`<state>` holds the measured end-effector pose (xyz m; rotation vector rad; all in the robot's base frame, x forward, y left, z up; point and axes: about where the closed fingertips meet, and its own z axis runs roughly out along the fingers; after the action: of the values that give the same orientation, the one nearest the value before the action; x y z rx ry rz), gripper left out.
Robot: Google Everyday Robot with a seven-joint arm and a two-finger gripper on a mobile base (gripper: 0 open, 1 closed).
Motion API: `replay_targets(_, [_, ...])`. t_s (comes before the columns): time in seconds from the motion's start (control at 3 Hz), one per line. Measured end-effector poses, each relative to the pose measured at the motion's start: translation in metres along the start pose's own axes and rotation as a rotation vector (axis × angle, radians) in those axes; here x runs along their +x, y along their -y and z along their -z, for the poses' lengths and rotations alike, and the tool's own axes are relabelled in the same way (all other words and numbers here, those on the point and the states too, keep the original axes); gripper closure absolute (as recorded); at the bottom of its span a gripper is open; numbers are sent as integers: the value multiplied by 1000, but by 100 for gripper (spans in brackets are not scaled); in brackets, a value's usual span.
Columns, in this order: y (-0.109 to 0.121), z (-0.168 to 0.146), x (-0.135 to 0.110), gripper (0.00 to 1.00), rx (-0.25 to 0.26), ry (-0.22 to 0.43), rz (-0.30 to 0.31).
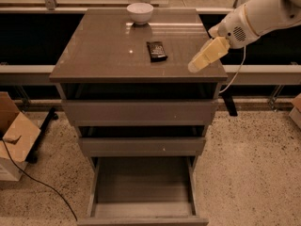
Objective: Place rxbar chocolate into bottom drawer
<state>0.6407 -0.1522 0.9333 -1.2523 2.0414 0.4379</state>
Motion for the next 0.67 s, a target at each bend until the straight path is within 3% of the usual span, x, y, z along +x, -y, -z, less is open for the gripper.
replay_targets(0.67, [16, -49, -14, 0, -25, 77, -35])
